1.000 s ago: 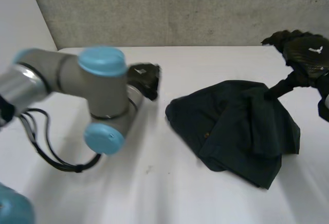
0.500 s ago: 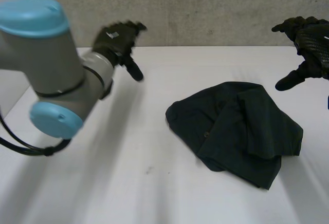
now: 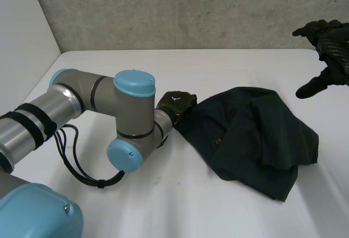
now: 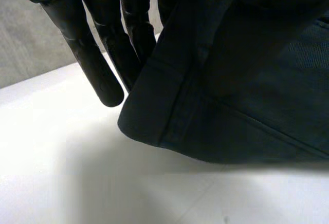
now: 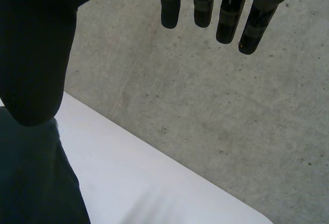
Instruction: Fold the shorts.
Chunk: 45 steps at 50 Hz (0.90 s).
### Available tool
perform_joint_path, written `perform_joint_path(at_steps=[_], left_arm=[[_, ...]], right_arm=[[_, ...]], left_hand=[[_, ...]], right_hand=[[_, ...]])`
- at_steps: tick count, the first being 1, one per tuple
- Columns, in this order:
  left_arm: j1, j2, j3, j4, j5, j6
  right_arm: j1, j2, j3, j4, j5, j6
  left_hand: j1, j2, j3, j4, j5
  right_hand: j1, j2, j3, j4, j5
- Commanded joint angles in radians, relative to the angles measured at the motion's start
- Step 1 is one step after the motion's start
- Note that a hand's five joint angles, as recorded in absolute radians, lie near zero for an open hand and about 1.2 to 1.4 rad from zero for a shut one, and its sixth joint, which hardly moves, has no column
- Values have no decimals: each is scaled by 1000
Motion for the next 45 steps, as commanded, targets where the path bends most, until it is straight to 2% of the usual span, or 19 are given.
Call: perform_joint_path(at_steps=[1,3,4,11,15,20,22,25,26,29,30,33,34,36,38,42,45], left_arm=[[35,54,25,-48,-221,6],[99,125,9,-48,-307,6],[122,149,5,-48,-324,5],[251,343,-86,-30,-327,3],[279,417,-98,18,-327,3],[264,480,-98,81,-326,3],[244,497,-100,99,-320,3],[160,503,-98,125,-284,5],[109,493,-100,136,-254,6],[32,456,-104,148,-205,6],[-23,416,-107,153,-166,6],[-103,346,-104,153,-108,8],[-148,301,-104,153,-77,9],[-184,263,-104,145,-59,14],[-218,227,-106,135,-51,38],[-245,226,-124,96,-57,133],[-242,253,-136,67,-74,192]], right_arm=[[-2,0,-4,-1,0,0],[-4,0,-6,-1,-1,0],[-4,0,-6,-1,-1,0],[-10,0,-1,-1,-6,1],[-4,3,3,1,-6,1],[-1,11,11,-1,-5,1],[1,12,12,1,-5,1],[2,12,17,-1,-1,0],[2,14,19,-1,0,1],[2,14,20,-2,2,1],[2,15,20,-2,2,1],[2,18,19,-2,3,3],[1,20,19,-2,5,4],[-1,20,17,-4,6,4],[-5,23,14,-4,14,4],[-7,23,9,-4,29,1],[-8,23,5,-2,28,1]], left_hand=[[300,227,243,222,273],[300,227,243,222,273],[300,227,243,222,273],[300,227,243,222,273],[300,227,243,222,273],[300,227,243,222,273],[300,227,243,222,273],[300,227,243,222,273],[300,227,243,222,273],[300,227,243,222,273],[300,227,243,222,273],[300,227,243,222,273],[169,97,113,92,143],[-133,-205,-189,-210,-159],[-604,-677,-661,-682,-631],[-894,-966,-950,-971,-920],[-906,-979,-963,-984,-933]], right_hand=[[-29,-46,-38,-60,-73],[-29,-46,-38,-60,-73],[-29,-46,-38,-60,-73],[-29,-46,-38,-60,-73],[-29,-46,-38,-60,-73],[-29,-46,-38,-60,-73],[-29,-46,-38,-60,-73],[-29,-46,-38,-60,-73],[-29,-46,-38,-60,-73],[-29,-46,-38,-60,-73],[-29,-46,-38,-60,-73],[-29,-46,-38,-60,-73],[-29,-46,-38,-60,-73],[-29,-46,-38,-60,-73],[-29,-46,-38,-60,-73],[-29,-46,-38,-60,-73],[-29,-46,-38,-60,-73]])
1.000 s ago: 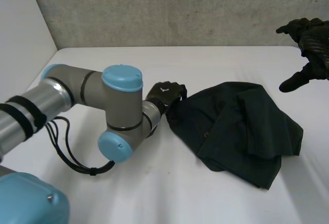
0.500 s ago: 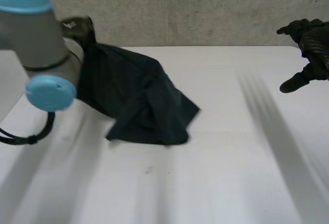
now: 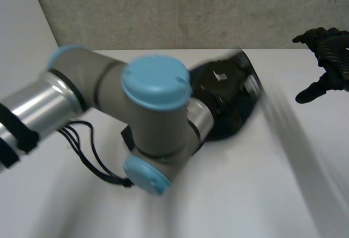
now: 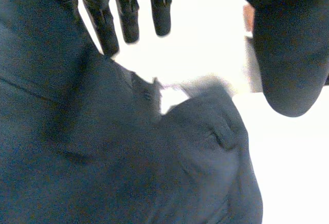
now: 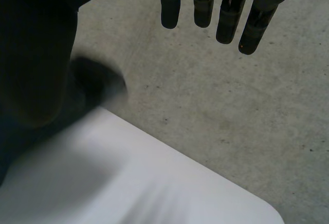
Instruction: Fold the shorts.
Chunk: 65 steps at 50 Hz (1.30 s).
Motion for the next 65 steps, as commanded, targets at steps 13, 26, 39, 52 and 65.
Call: perform_joint_path(at_steps=[13,26,39,52,65], left_arm=[[209,380,-315,-60,-131,140],[344,310,-426,-35,-139,-9],[340,24,-247,-150,-140,-24],[344,-124,14,-310,-142,-9],[397,380,-44,-264,-148,-4]], right_arm=[[26,44,-113,81,0,-2],[392,380,-469,363,96,-68],[655,610,-569,307,452,-327],[656,592,-581,69,586,-550],[580,300,-753,109,507,-553]], left_hand=[[-157,-202,-216,-195,-193],[-128,-172,-187,-166,-164],[-69,-114,-128,-108,-105],[1052,1007,993,1014,1016],[1052,1007,993,1014,1016]], right_hand=[[-29,-46,-38,-60,-73],[-29,-46,-38,-60,-73],[-29,-46,-38,-60,-73],[1192,1175,1184,1162,1149],[1192,1175,1184,1162,1149]])
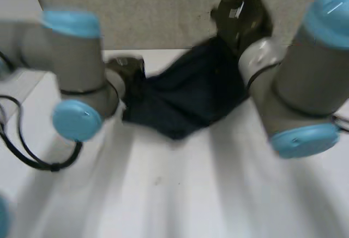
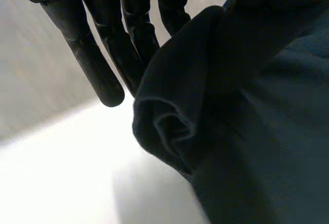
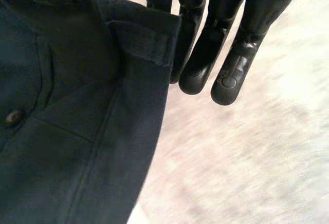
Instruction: Fold the shorts.
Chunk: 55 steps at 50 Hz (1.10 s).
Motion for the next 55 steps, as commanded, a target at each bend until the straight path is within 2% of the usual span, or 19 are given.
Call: perform_joint_path(at_steps=[1,5,9,11,12,14,22,27,28,31,36,40,52,55], left_arm=[[50,397,-109,65,5,1],[54,558,-220,122,18,3],[54,647,-357,190,54,9],[54,665,-414,214,71,26],[53,669,-477,240,86,56],[53,665,-531,260,91,95],[53,544,-732,346,63,306],[54,533,-793,346,22,319],[54,534,-801,351,20,319],[54,540,-816,355,20,311],[61,539,-818,357,26,279],[64,516,-802,357,28,253],[65,249,-629,389,29,247],[84,191,-583,379,25,253]], right_arm=[[-60,-143,-112,59,-44,11],[-68,-194,-145,133,-49,12],[-73,-198,-141,211,-53,15],[-73,-195,-126,235,-61,30],[-73,-192,-118,243,-66,43],[-77,-182,-87,251,-88,96],[-119,-125,81,255,-210,300],[-154,-126,201,234,-306,377],[-160,-131,232,216,-360,386],[-180,-145,270,190,-441,394],[-230,-235,336,173,-558,408],[-234,-275,359,163,-590,429],[-237,-393,388,160,-641,439],[-243,-410,395,160,-639,436]], left_hand=[[307,206,211,200,276],[307,206,211,200,276],[307,206,211,200,276],[144,43,48,37,112],[-177,-278,-273,-283,-208],[-440,-541,-536,-547,-471],[-688,-789,-784,-794,-719],[-755,-856,-851,-862,-787],[-764,-865,-860,-871,-796],[-785,-886,-881,-891,-816],[-796,-897,-893,-903,-828],[-805,-906,-901,-912,-837],[-829,-930,-925,-935,-860],[-727,-828,-823,-833,-758]], right_hand=[[421,223,220,209,259],[421,223,220,209,259],[421,223,220,209,259],[421,223,220,209,259],[421,223,220,209,259],[421,223,220,209,259],[421,223,220,209,259],[421,223,220,209,259],[421,223,220,209,259],[421,223,220,209,259],[421,223,220,209,259],[421,223,220,209,259],[421,223,220,209,259],[421,223,220,209,259]])
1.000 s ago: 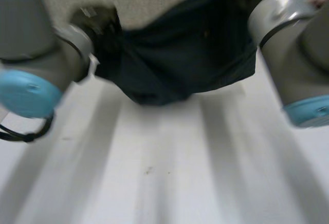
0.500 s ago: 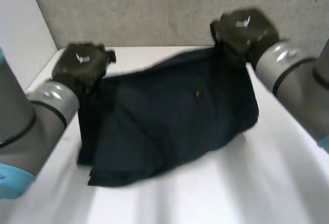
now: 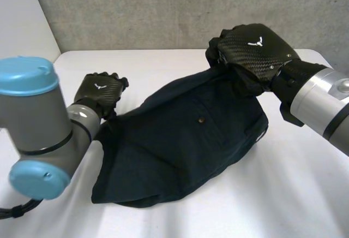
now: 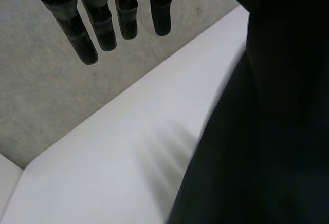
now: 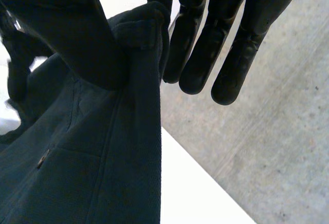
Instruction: Fold the shorts.
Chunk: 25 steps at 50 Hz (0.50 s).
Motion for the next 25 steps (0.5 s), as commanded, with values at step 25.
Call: perform_joint_path(at_steps=[25], left_arm=[[47,-339,777,-50,17,35]], right_arm=[[22,544,-665,-35,371,-144]], left_hand=[[1112,1123,1121,1121,1133]], right_hand=[[421,223,220,208,258]])
